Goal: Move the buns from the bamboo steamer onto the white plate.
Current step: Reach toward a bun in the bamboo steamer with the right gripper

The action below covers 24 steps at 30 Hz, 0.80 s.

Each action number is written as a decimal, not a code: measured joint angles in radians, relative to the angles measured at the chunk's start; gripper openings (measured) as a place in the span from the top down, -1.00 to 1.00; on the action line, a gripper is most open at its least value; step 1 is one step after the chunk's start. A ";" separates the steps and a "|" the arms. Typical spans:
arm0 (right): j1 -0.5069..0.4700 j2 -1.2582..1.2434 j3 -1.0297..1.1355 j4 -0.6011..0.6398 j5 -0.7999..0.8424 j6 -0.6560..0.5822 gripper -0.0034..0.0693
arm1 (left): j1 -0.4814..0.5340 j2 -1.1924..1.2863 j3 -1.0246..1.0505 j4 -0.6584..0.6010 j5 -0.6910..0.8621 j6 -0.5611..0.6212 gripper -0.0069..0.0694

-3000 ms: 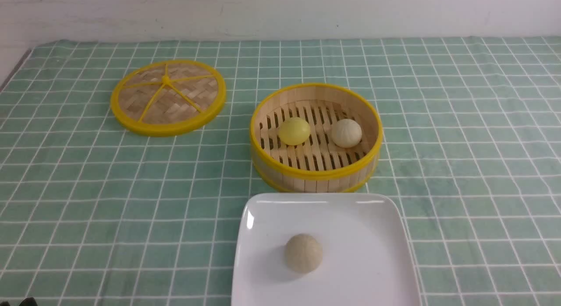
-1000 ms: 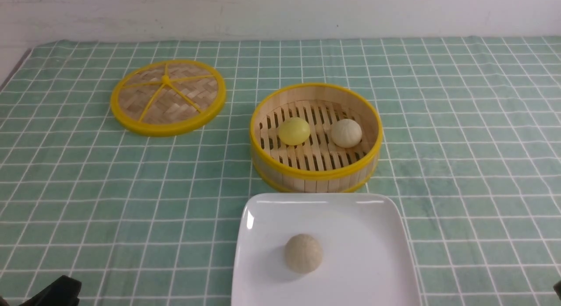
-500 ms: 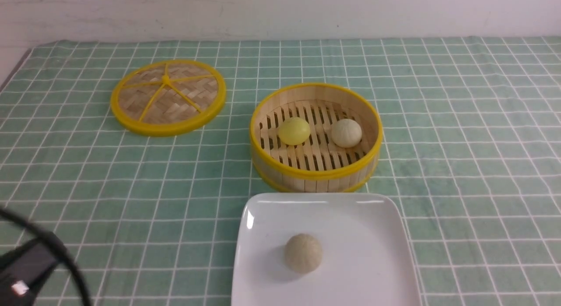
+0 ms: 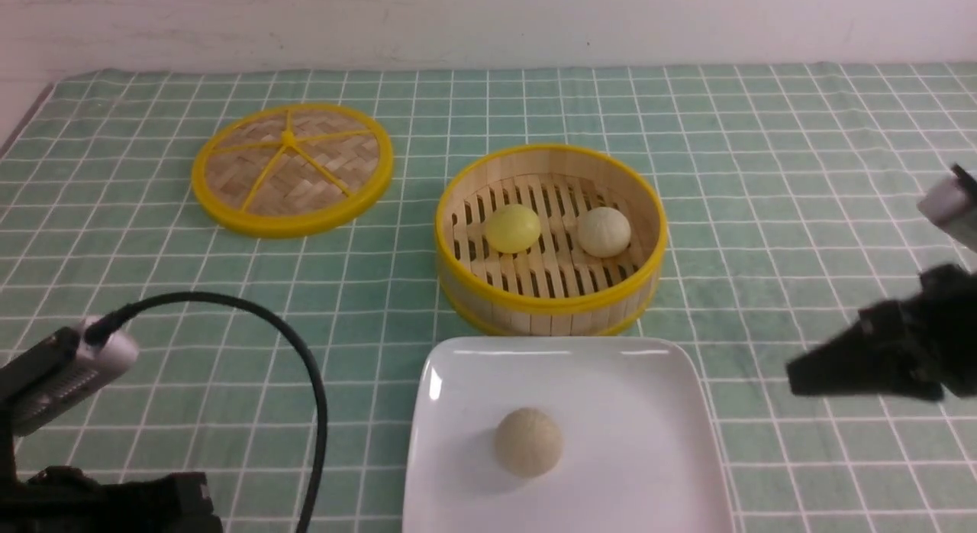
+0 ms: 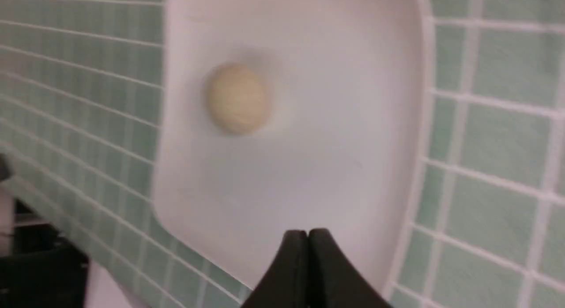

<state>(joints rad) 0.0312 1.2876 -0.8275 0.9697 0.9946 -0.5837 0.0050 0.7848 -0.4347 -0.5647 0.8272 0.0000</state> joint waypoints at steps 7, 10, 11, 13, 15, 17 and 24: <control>0.120 0.279 -0.322 0.059 -0.061 -0.086 0.86 | 0.000 0.017 -0.001 -0.017 -0.025 0.007 0.80; 0.186 0.368 -0.447 -0.043 -0.153 -0.078 0.80 | 0.000 0.017 -0.001 -0.020 -0.032 0.009 0.80; 0.209 0.399 -0.485 -0.096 -0.196 -0.071 0.75 | 0.000 0.017 -0.001 -0.020 -0.037 0.009 0.80; 0.249 0.464 -0.549 -0.206 -0.278 -0.053 0.64 | 0.000 0.017 -0.001 -0.020 -0.042 0.009 0.80; 0.278 0.523 -0.594 -0.285 -0.347 -0.020 0.50 | 0.000 0.017 -0.001 -0.020 -0.043 0.010 0.79; 0.304 0.580 -0.636 -0.346 -0.397 0.016 0.32 | 0.000 0.017 -0.001 -0.020 -0.044 0.010 0.79; 0.319 0.739 -0.731 -0.448 -0.508 0.045 -0.12 | 0.000 0.017 -0.001 -0.018 -0.045 0.010 0.77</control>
<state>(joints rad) 0.3506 2.0270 -1.5582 0.5214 0.4868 -0.5384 0.0050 0.8018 -0.4357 -0.5823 0.7827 0.0097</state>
